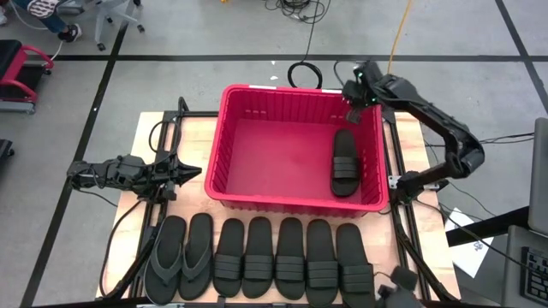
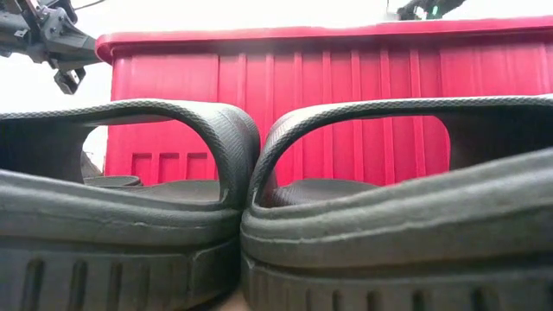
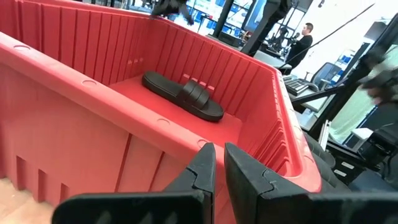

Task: Pick and place slides into bin
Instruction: Put the black slide into the red bin

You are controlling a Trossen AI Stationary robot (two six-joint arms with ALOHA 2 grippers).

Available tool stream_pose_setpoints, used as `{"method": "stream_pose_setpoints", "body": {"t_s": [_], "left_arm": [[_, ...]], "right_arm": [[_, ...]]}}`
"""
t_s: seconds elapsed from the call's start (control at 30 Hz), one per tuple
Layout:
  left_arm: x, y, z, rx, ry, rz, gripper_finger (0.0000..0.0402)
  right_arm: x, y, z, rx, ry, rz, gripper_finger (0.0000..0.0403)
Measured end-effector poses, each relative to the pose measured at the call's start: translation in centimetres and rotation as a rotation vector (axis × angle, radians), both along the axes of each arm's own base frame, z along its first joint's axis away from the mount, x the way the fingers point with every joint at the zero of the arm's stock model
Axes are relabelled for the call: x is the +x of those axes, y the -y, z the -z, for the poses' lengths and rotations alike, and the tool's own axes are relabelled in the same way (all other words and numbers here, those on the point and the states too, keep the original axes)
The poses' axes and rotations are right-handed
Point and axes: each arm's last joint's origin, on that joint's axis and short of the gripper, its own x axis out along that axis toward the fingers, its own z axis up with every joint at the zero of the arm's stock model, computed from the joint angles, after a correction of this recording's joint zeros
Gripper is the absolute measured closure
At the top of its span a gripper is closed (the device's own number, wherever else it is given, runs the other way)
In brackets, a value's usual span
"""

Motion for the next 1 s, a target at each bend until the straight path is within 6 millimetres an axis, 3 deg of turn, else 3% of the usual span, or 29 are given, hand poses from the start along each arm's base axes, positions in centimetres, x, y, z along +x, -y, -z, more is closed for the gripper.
{"method": "stream_pose_setpoints", "body": {"t_s": [0.1,0.23,0.37,0.5,0.57,0.7,0.8,1.0], "left_arm": [[0.0,0.0,0.0,0.003,0.000,0.001,0.0371],[0.0,0.0,-0.1,0.002,0.005,0.001,0.0371],[0.0,0.0,-0.4,-0.003,0.039,0.001,0.0371],[0.0,0.0,-0.5,-0.015,0.049,0.001,0.0371],[0.1,0.1,-0.6,-0.107,0.074,0.012,0.0371],[0.1,0.1,-1.2,-0.201,0.144,0.026,0.0371],[0.1,0.2,-1.4,-0.205,0.166,0.052,0.0371],[0.1,0.2,-1.5,-0.274,0.174,0.064,0.0371]], "right_arm": [[-0.1,-2.2,-4.7,-0.060,0.176,-0.055,0.0403],[-1.1,-6.5,-10.6,-0.064,0.483,-0.208,0.0403],[-3.6,-11.5,-14.4,-0.062,0.645,-0.307,0.0402],[-6.7,-15.6,-15.2,0.049,0.679,-0.310,0.0397],[-7.9,-17.4,-15.0,0.166,0.701,-0.368,0.0391],[-9.0,-19.8,-14.9,0.448,0.759,-0.458,0.0382],[-8.6,-20.6,-15.0,0.555,0.776,-0.485,0.0381],[-5.0,-21.7,-15.9,0.608,0.816,-0.678,0.0381]]}}
